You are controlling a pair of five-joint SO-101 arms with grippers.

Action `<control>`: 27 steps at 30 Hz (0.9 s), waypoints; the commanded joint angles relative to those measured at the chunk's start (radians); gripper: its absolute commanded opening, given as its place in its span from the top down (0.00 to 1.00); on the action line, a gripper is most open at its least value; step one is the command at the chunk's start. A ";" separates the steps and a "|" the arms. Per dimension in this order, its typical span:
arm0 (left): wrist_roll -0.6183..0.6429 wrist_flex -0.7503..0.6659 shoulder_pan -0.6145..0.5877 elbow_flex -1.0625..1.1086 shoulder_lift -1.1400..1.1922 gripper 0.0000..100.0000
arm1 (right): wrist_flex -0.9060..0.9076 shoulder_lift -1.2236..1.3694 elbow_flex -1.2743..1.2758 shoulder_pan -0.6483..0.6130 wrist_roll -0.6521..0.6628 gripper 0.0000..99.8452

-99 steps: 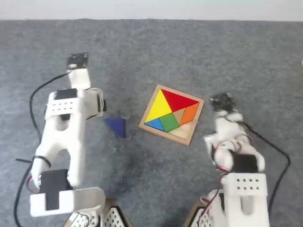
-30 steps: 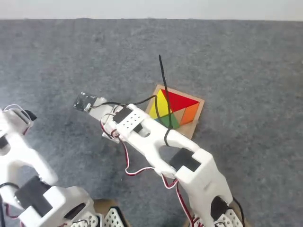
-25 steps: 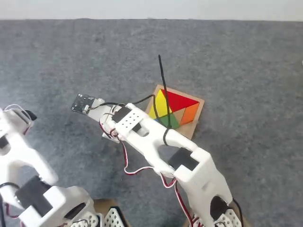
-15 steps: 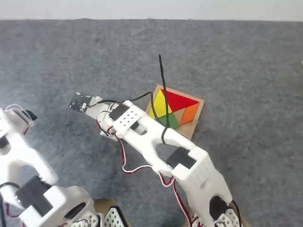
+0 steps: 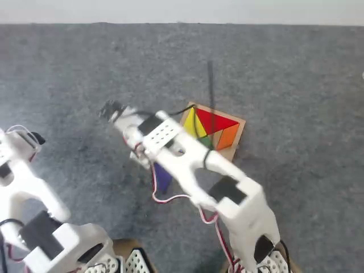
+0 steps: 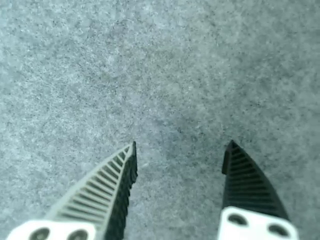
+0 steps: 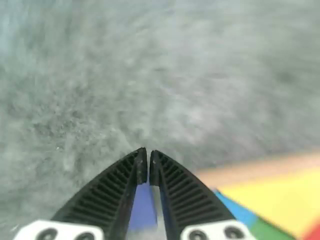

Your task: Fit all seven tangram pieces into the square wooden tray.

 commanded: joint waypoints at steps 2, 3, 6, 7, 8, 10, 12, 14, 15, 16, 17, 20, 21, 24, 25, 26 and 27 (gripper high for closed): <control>-0.012 -0.014 0.006 -0.002 -0.054 0.73 | 0.131 -0.291 -0.020 0.016 -0.104 0.89; -0.012 -0.014 0.006 -0.002 -0.055 0.73 | 0.171 -0.335 -0.018 0.021 -0.107 0.87; -0.012 -0.012 0.006 -0.002 -0.055 0.73 | 0.262 -0.441 0.043 0.033 -0.114 0.81; -0.012 -0.012 0.006 -0.002 -0.054 0.73 | 0.259 -0.466 0.091 0.035 -0.118 0.81; -0.012 -0.012 0.008 -0.002 -0.054 0.73 | 0.228 -0.478 0.146 0.035 -0.140 0.80; -0.012 -0.012 0.008 -0.002 -0.054 0.73 | 0.114 -0.503 0.281 0.038 -0.198 0.81; -0.012 -0.012 0.008 -0.002 -0.054 0.73 | -0.001 -0.515 0.399 0.056 -0.261 0.81; -0.012 -0.012 0.018 -0.002 -0.052 0.73 | -0.094 -0.510 0.479 0.087 -0.313 0.81; -0.012 -0.012 0.026 0.001 -0.051 0.73 | -0.127 -0.509 0.508 0.096 -0.330 0.81; -0.012 -0.017 0.035 0.010 -0.052 0.73 | -0.150 -0.509 0.529 0.094 -0.339 0.81; -0.012 -0.018 0.044 0.019 -0.055 0.73 | -0.162 -0.510 0.542 0.085 -0.342 0.81; -0.014 -0.020 0.057 0.027 -0.058 0.73 | -0.182 -0.509 0.545 0.035 -0.324 0.80; -0.014 -0.020 0.057 0.027 -0.058 0.73 | -0.203 -0.509 0.551 0.013 -0.321 0.80; -0.014 -0.020 0.057 0.027 -0.058 0.73 | -0.223 -0.507 0.563 -0.048 -0.321 0.80; -0.014 -0.020 0.057 0.027 -0.058 0.73 | -0.223 -0.507 0.566 -0.058 -0.321 0.80; -0.014 -0.020 0.057 0.027 -0.058 0.73 | -0.220 -0.507 0.568 -0.062 -0.321 0.80; -0.014 -0.020 0.057 0.027 -0.058 0.73 | -0.217 -0.507 0.568 -0.062 -0.321 0.80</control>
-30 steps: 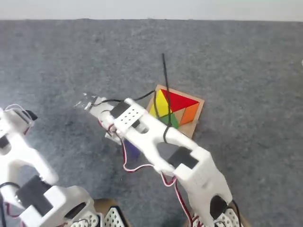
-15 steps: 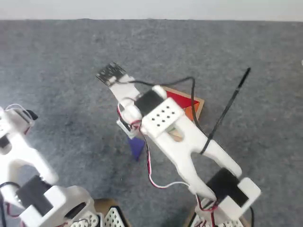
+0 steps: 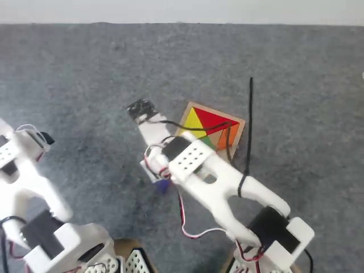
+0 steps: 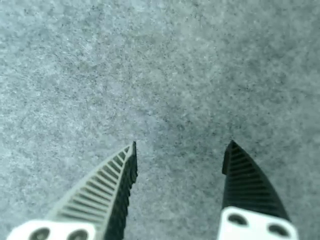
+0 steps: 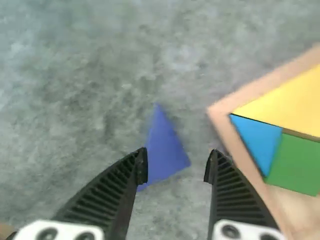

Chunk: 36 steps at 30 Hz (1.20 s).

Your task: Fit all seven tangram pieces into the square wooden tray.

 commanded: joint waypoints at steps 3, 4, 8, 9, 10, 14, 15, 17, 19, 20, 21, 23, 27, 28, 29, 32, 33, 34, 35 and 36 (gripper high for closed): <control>-0.014 -0.020 0.008 -0.005 -0.057 0.73 | 0.012 -0.053 -0.005 -0.021 0.000 0.78; -0.014 -0.020 0.008 -0.007 -0.057 0.73 | 0.024 -0.053 -0.005 -0.027 0.000 0.75; -0.014 -0.020 0.008 -0.008 -0.055 0.73 | 0.033 -0.051 -0.003 -0.050 0.000 0.73; -0.014 -0.020 0.008 -0.010 -0.055 0.73 | 0.027 -0.050 0.000 -0.056 0.000 0.74; -0.014 -0.020 0.008 -0.010 -0.055 0.73 | 0.015 -0.044 0.009 -0.064 0.000 0.74; -0.014 -0.020 0.008 -0.010 -0.057 0.73 | -0.030 0.024 0.009 -0.076 0.005 0.75; -0.014 -0.020 0.008 -0.008 -0.057 0.73 | -0.039 0.041 0.006 -0.076 0.005 0.75; -0.014 -0.020 0.008 -0.007 -0.058 0.73 | -0.039 0.082 -0.014 -0.077 0.008 0.75; -0.014 -0.020 0.008 -0.007 -0.058 0.73 | -0.039 0.101 -0.020 -0.073 0.008 0.75; -0.014 -0.020 0.008 -0.007 -0.058 0.73 | -0.039 0.105 -0.021 -0.073 0.008 0.75; -0.014 -0.020 0.006 -0.007 -0.058 0.73 | -0.039 0.105 -0.021 -0.071 0.008 0.75; -0.014 -0.020 0.006 -0.007 -0.058 0.73 | -0.038 0.108 -0.021 -0.071 0.006 0.75; -0.014 -0.020 0.006 -0.007 -0.058 0.73 | -0.047 0.116 -0.021 -0.061 0.003 0.75; -0.014 -0.020 0.006 -0.007 -0.058 0.73 | -0.048 0.116 -0.023 -0.061 0.003 0.75; -0.014 -0.020 0.006 -0.007 -0.058 0.73 | -0.048 0.116 -0.029 -0.062 0.003 0.75; -0.014 -0.018 0.006 -0.008 -0.058 0.73 | -0.044 0.117 -0.037 -0.062 0.006 0.75; -0.014 -0.017 0.006 -0.008 -0.058 0.73 | -0.042 0.117 -0.037 -0.062 0.006 0.75; -0.014 -0.017 0.006 -0.008 -0.058 0.73 | -0.041 0.117 -0.037 -0.062 0.008 0.75; -0.014 -0.017 0.006 -0.008 -0.058 0.73 | -0.041 0.117 -0.037 -0.062 0.008 0.75; -0.014 -0.017 0.005 -0.008 -0.058 0.73 | -0.041 0.117 -0.037 -0.062 0.009 0.75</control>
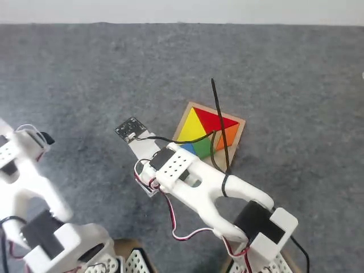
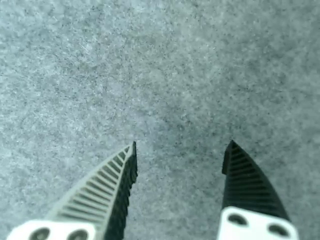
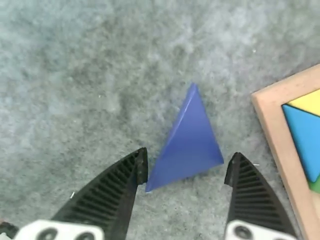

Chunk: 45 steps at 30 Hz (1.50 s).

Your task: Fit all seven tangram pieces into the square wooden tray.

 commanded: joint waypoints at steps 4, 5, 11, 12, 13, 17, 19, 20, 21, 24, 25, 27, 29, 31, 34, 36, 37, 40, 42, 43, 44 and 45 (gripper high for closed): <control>-0.014 -0.015 0.005 -0.008 -0.058 0.73 | -0.010 -0.008 -0.052 0.007 0.009 0.75; -0.014 -0.015 0.005 -0.010 -0.058 0.73 | -0.008 -0.008 -0.054 0.007 0.011 0.75; -0.014 -0.014 0.005 -0.010 -0.058 0.73 | 0.021 -0.008 -0.089 0.007 0.011 0.75; -0.014 -0.014 0.005 -0.010 -0.058 0.73 | 0.031 -0.007 -0.098 0.007 0.011 0.75; -0.014 -0.014 0.005 -0.010 -0.058 0.73 | 0.038 -0.007 -0.101 0.007 0.011 0.75; -0.014 -0.014 0.005 -0.010 -0.058 0.73 | 0.039 0.036 -0.123 0.007 0.011 0.75; -0.014 -0.014 0.005 -0.010 -0.058 0.73 | 0.050 0.076 -0.146 0.007 0.011 0.75; -0.014 -0.014 0.005 -0.010 -0.058 0.73 | 0.065 0.094 -0.163 0.007 0.011 0.75; -0.014 -0.014 0.005 -0.010 -0.058 0.73 | 0.084 0.110 -0.184 0.007 0.011 0.75; -0.014 -0.015 0.005 -0.010 -0.058 0.73 | 0.124 0.147 -0.235 0.007 0.009 0.75; -0.014 -0.015 0.005 -0.010 -0.058 0.73 | 0.127 0.154 -0.242 0.007 0.009 0.75; -0.014 -0.017 0.005 -0.010 -0.058 0.73 | 0.133 0.168 -0.247 0.007 0.006 0.75; -0.014 -0.018 0.005 -0.010 -0.058 0.73 | 0.133 0.174 -0.247 0.007 0.005 0.76; -0.014 -0.018 0.005 -0.010 -0.058 0.73 | 0.133 0.176 -0.244 0.004 0.005 0.81; -0.014 -0.018 0.005 -0.012 -0.058 0.73 | 0.156 0.176 -0.242 0.004 0.003 0.90; -0.014 -0.018 0.005 -0.012 -0.058 0.73 | 0.168 0.176 -0.245 0.005 0.005 0.91; -0.014 -0.018 0.005 -0.012 -0.058 0.73 | 0.170 0.176 -0.245 0.007 0.005 0.90; -0.014 -0.018 0.005 -0.012 -0.058 0.73 | 0.170 0.174 -0.245 0.007 0.003 0.91; -0.014 -0.018 0.005 -0.012 -0.058 0.73 | 0.171 0.166 -0.244 0.008 0.005 0.93; -0.014 -0.018 0.005 -0.012 -0.058 0.73 | 0.183 0.165 -0.250 0.012 0.008 0.94; -0.014 -0.018 0.005 -0.012 -0.058 0.73 | 0.199 0.160 -0.258 0.019 0.008 0.95; -0.014 -0.018 0.005 -0.012 -0.058 0.73 | 0.214 0.154 -0.267 0.030 0.008 0.95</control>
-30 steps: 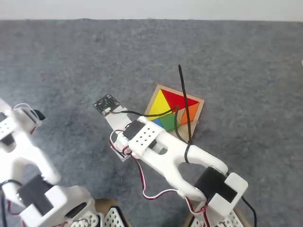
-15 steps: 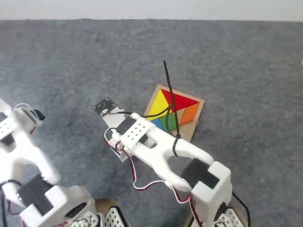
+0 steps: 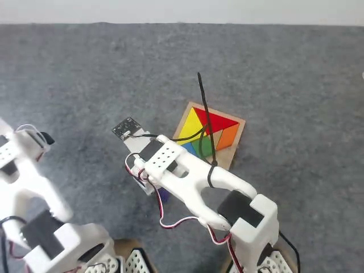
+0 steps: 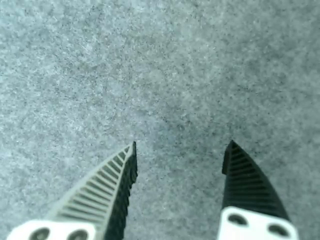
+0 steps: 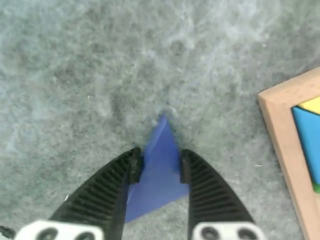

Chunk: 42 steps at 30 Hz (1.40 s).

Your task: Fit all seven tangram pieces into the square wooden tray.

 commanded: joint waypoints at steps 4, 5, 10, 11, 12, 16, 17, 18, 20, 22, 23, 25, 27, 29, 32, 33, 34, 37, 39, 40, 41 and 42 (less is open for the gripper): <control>-0.014 -0.018 0.005 -0.012 -0.058 0.73 | 0.111 -0.084 -0.069 0.090 0.012 0.95; -0.014 -0.018 0.005 -0.012 -0.058 0.73 | 0.136 -0.104 -0.068 0.104 0.021 0.95; -0.014 -0.020 0.005 -0.012 -0.058 0.73 | 0.225 -0.259 -0.054 0.127 0.080 0.83; -0.014 -0.020 0.005 -0.012 -0.058 0.73 | 0.220 -0.297 -0.029 0.127 0.098 0.81; -0.014 -0.020 0.005 -0.012 -0.058 0.73 | 0.205 -0.334 0.014 0.124 0.110 0.79; -0.014 -0.026 0.005 -0.012 -0.057 0.73 | -0.008 -0.475 0.319 0.114 0.114 0.79; -0.014 -0.037 0.005 -0.012 -0.052 0.73 | -0.067 -0.510 0.397 0.093 0.114 0.79; -0.014 -0.041 0.006 -0.010 -0.052 0.73 | -0.114 -0.544 0.463 0.079 0.115 0.79; -0.014 -0.046 0.009 -0.008 -0.051 0.73 | -0.188 -0.602 0.543 0.076 0.117 0.79; -0.014 -0.044 0.008 -0.010 -0.051 0.73 | -0.222 -0.634 0.568 0.070 0.101 0.79; -0.014 -0.043 0.006 -0.010 -0.051 0.73 | -0.228 -0.636 0.569 0.056 0.064 0.79; -0.014 -0.043 0.006 -0.007 -0.052 0.73 | -0.231 -0.624 0.571 0.018 -0.069 0.78; -0.014 -0.043 0.006 -0.007 -0.054 0.73 | -0.248 -0.607 0.557 -0.025 -0.183 0.78; -0.014 -0.043 0.006 -0.007 -0.054 0.73 | -0.249 -0.595 0.526 -0.056 -0.273 0.78; -0.014 -0.043 0.006 -0.008 -0.052 0.73 | -0.209 -0.596 0.479 -0.085 -0.473 0.74; -0.014 -0.043 0.006 -0.010 -0.052 0.73 | -0.186 -0.588 0.460 -0.088 -0.531 0.73; -0.014 -0.044 0.006 -0.010 -0.052 0.73 | -0.163 -0.587 0.445 -0.087 -0.580 0.72; -0.014 -0.048 0.006 -0.010 -0.052 0.73 | -0.139 -0.585 0.437 -0.064 -0.655 0.71; -0.014 -0.048 0.008 -0.010 -0.052 0.73 | -0.136 -0.585 0.443 -0.061 -0.700 0.71; -0.014 -0.048 0.008 -0.010 -0.052 0.73 | -0.137 -0.585 0.453 -0.061 -0.721 0.71; -0.014 -0.048 0.008 -0.010 -0.052 0.73 | -0.145 -0.585 0.462 -0.061 -0.736 0.71; -0.014 -0.048 0.008 -0.010 -0.052 0.73 | -0.147 -0.579 0.463 -0.061 -0.744 0.71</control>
